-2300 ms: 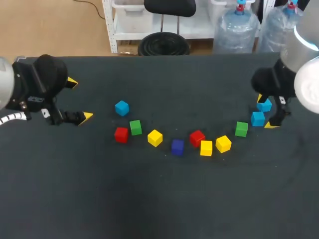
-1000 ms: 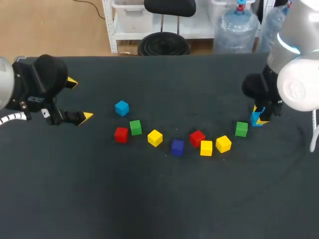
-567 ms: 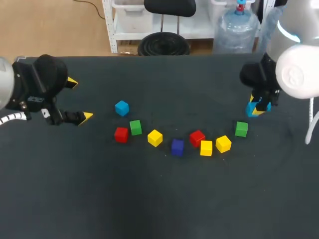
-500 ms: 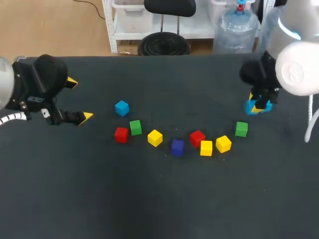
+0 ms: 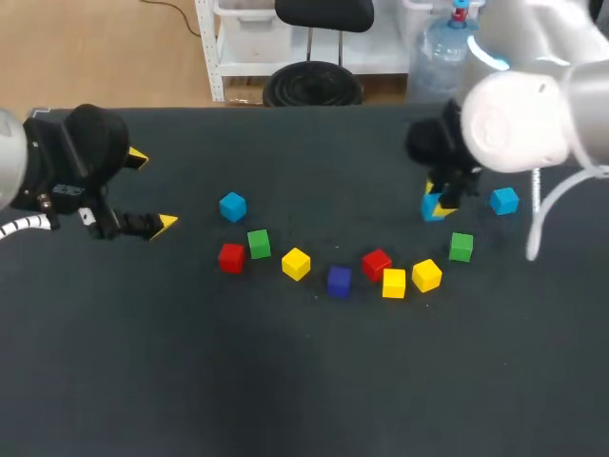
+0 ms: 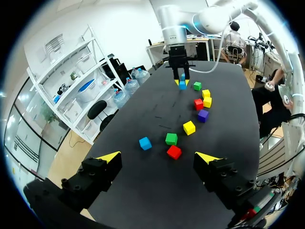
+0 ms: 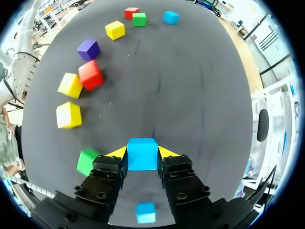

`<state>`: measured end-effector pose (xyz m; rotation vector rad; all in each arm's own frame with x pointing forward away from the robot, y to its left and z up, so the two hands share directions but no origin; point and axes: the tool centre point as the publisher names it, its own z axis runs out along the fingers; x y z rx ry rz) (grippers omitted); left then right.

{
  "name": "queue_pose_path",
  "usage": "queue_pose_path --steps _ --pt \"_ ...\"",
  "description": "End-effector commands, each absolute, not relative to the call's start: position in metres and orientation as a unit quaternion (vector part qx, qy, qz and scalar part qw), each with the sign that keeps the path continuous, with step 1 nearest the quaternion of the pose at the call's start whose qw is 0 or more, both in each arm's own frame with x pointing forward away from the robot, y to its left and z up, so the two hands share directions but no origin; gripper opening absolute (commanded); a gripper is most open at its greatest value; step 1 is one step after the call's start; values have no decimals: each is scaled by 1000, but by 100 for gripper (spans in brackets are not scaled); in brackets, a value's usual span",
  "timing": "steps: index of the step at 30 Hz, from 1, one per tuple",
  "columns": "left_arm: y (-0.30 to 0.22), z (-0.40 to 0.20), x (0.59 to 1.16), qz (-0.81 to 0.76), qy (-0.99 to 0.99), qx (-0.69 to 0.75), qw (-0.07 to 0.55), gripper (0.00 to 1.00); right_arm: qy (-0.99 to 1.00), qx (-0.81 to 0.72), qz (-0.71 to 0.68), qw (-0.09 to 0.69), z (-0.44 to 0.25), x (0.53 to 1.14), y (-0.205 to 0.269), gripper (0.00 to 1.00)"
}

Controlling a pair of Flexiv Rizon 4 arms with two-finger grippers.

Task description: Place the blue cubes, place green cubes on the blue cubes, place the yellow cubes on the green cubes, then place the red cubes on the yellow cubes, and place purple cube on the red cubes.

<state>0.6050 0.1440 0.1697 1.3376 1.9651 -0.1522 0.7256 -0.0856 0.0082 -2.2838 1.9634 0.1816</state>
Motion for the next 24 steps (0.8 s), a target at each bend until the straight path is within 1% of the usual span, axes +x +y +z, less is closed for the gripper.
queue_pose_path --steps 1,8,14,24 --pt "145 170 605 -60 766 522 370 100 647 -757 65 53 8 733 -67 0" --pt "145 170 605 -60 766 522 370 100 652 -754 60 61 16 735 -47 0" --pt "145 170 605 -60 766 522 370 100 668 -742 34 48 17 726 -34 0" --pt "145 170 605 -60 766 522 370 100 687 -726 28 29 11 718 -13 0"
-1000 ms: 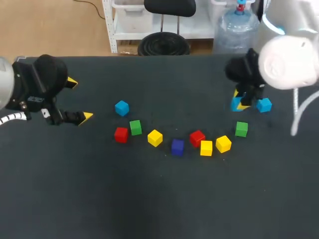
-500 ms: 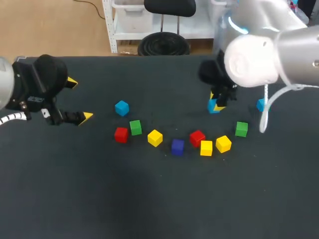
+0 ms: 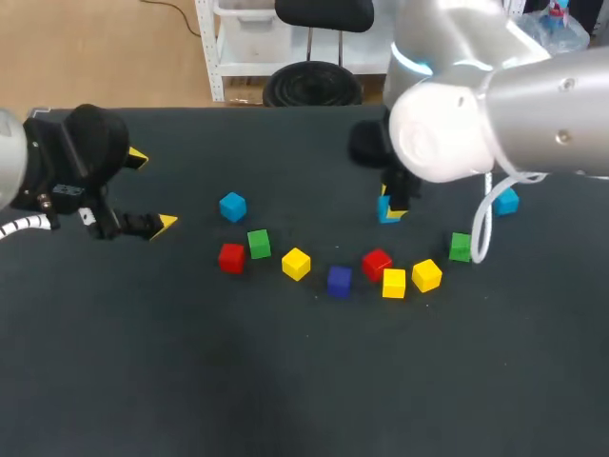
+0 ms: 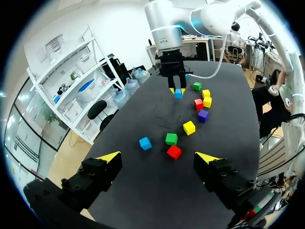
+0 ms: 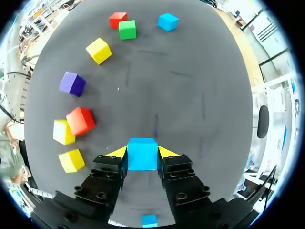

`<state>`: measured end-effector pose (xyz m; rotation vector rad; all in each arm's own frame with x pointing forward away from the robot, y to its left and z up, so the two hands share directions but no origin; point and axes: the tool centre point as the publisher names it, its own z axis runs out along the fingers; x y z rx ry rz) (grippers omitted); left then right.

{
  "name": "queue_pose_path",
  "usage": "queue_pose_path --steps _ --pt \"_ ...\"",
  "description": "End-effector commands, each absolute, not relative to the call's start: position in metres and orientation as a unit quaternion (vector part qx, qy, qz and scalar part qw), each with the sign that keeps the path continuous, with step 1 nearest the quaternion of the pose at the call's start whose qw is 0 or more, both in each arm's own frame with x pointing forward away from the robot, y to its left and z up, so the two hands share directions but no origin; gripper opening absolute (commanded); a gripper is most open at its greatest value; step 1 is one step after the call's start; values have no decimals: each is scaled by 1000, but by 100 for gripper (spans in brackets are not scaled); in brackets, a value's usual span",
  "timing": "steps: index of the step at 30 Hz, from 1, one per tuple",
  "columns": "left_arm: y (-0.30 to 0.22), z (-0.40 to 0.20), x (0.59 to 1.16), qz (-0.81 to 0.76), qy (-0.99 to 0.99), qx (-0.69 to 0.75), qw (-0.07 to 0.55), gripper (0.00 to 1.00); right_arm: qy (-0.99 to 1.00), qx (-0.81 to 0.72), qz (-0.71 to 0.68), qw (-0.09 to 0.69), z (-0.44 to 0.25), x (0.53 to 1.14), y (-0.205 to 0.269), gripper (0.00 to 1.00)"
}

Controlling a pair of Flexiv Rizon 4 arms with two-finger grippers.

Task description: Place the blue cubes, place green cubes on the blue cubes, place the yellow cubes on the green cubes, then place the red cubes on the yellow cubes, and place purple cube on the red cubes.

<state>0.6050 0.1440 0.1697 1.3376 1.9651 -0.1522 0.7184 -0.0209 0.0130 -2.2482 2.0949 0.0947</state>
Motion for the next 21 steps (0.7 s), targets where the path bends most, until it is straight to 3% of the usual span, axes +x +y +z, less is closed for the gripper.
queue_pose_path --steps 1,21 --pt "145 170 605 -60 766 522 370 100 689 -723 28 30 12 718 -11 0" --pt "145 170 605 -60 766 522 370 100 699 -714 32 2 0 716 39 0"
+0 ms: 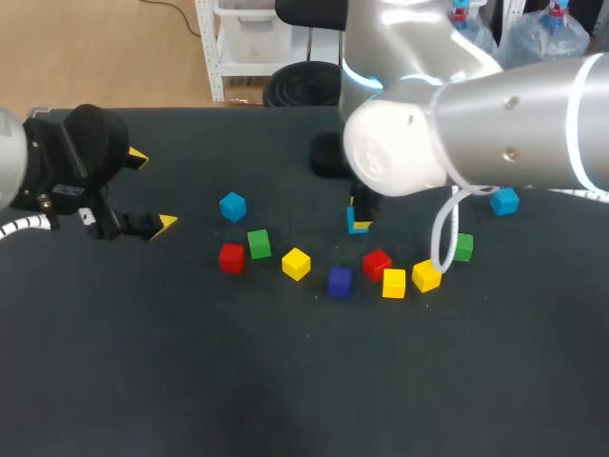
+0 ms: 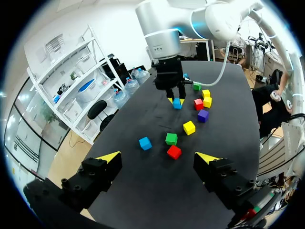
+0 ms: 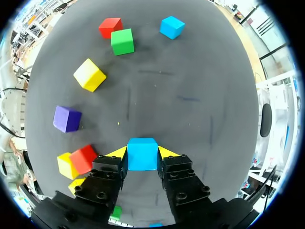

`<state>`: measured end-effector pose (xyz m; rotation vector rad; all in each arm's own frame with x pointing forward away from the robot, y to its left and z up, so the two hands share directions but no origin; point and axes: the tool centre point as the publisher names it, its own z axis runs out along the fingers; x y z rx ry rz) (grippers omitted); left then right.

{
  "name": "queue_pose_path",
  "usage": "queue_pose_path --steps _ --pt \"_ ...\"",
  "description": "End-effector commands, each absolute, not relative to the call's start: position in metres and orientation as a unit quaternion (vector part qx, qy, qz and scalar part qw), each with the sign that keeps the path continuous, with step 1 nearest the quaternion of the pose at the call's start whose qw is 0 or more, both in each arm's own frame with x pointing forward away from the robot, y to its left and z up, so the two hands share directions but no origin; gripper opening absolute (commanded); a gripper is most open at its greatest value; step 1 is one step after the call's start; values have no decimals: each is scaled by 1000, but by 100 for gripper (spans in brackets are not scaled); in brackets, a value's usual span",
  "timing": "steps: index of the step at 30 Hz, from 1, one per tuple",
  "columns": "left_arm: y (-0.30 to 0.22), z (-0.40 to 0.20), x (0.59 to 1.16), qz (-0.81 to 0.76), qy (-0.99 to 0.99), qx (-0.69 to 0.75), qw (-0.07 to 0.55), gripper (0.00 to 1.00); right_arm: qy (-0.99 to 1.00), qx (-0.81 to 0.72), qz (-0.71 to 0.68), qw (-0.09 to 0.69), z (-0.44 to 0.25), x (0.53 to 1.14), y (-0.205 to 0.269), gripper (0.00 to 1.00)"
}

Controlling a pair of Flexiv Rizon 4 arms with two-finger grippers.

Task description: Place the blue cubes, place green cubes on the blue cubes, place the yellow cubes on the green cubes, then place the red cubes on the yellow cubes, and place purple cube on the red cubes.

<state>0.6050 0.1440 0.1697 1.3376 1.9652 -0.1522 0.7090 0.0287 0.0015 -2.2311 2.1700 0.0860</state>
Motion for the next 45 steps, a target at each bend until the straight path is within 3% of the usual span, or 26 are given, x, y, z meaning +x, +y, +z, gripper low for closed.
queue_pose_path --steps 1,45 --pt "145 170 605 -60 766 522 370 100 699 -714 34 1 0 716 42 0" --pt "145 170 605 -60 766 522 370 100 707 -705 53 16 2 702 81 0"
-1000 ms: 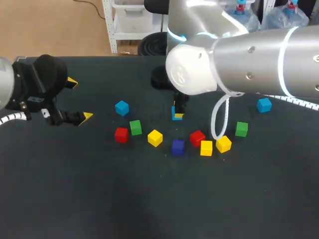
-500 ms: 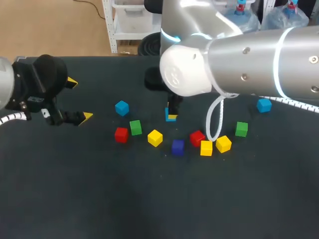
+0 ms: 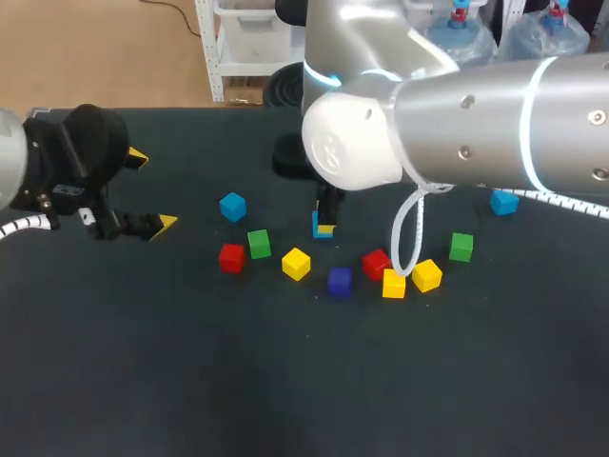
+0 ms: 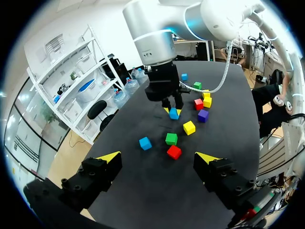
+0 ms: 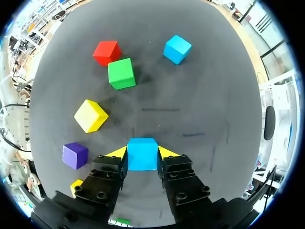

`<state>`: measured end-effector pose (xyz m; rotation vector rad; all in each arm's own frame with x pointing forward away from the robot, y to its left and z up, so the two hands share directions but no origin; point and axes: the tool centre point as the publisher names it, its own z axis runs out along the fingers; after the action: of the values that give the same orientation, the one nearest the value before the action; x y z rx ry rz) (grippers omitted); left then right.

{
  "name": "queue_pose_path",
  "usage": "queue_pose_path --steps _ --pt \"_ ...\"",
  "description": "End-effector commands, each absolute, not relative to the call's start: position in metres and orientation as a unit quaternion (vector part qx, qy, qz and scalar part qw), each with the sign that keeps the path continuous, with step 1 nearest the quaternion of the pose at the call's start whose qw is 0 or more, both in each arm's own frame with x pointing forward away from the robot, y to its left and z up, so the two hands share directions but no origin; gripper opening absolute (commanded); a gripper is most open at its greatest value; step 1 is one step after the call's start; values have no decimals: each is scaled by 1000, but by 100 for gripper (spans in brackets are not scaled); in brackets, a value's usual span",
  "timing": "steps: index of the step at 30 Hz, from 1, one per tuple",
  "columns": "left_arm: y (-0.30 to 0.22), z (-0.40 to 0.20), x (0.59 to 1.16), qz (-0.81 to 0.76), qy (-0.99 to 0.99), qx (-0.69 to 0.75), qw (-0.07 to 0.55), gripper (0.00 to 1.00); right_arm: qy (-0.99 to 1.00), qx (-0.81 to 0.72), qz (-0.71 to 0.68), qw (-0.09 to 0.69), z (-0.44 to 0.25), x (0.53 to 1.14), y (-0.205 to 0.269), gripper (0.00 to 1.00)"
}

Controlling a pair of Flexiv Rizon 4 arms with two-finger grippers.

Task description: Place the blue cubes, place green cubes on the blue cubes, place the yellow cubes on the green cubes, then place the red cubes on the yellow cubes, and place purple cube on the red cubes.

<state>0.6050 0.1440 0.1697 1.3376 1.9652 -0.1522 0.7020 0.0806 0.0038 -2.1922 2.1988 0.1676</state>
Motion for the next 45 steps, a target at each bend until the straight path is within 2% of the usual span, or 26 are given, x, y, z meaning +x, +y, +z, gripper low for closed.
queue_pose_path --steps 1,45 --pt "145 170 605 -60 766 522 370 100 707 -705 53 16 2 702 82 0" --pt "145 170 605 -60 766 522 370 100 701 -712 37 10 -5 704 85 0"
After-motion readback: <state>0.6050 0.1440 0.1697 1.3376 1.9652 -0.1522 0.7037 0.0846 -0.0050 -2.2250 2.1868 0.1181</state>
